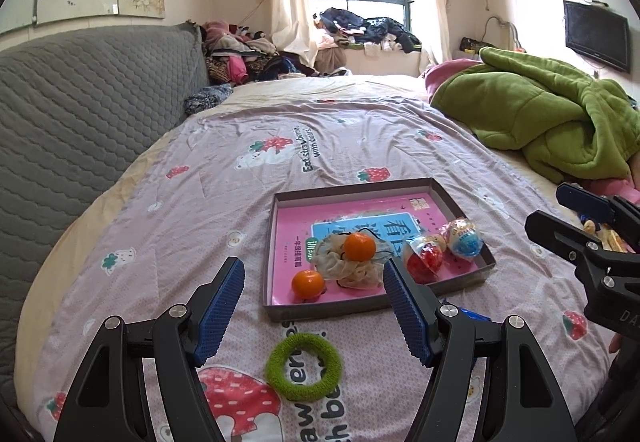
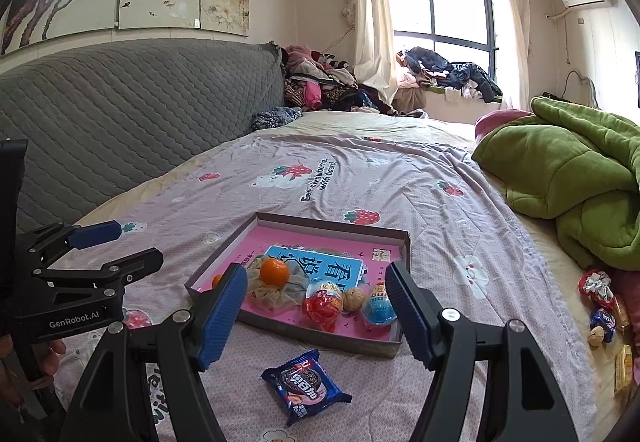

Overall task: Organize objects
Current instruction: 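Withdraw both tools from the tray toward the green ring and Oreo packet, then grasp the green fuzzy ring with the left tool while the right tool grasps the blue Oreo packet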

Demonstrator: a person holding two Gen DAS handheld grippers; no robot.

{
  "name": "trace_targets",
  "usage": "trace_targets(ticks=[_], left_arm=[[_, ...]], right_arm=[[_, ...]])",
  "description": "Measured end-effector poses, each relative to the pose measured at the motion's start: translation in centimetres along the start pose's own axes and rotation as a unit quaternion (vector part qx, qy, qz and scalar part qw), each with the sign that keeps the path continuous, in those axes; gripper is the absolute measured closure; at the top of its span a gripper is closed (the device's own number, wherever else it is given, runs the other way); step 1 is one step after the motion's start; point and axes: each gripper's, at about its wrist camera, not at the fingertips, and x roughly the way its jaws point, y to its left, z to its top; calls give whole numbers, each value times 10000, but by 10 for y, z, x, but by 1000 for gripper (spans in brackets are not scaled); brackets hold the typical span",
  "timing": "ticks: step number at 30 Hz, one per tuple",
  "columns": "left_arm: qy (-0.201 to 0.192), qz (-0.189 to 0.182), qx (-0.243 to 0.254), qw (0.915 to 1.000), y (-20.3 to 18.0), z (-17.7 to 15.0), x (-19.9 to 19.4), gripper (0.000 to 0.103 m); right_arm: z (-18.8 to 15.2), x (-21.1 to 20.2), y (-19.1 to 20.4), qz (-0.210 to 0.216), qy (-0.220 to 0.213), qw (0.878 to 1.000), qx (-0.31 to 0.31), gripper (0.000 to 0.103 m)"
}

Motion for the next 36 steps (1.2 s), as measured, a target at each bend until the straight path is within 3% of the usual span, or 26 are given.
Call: trace_targets(ticks=[7, 36], left_arm=[[46, -2, 18, 10000, -4, -9, -1, 29], [853, -107, 79, 9963, -4, -78, 31, 29]], right_arm=[[-15, -2, 1, -23, 118, 9999, -2, 32], [-92, 34, 16, -203, 1164, 9924, -346, 32]])
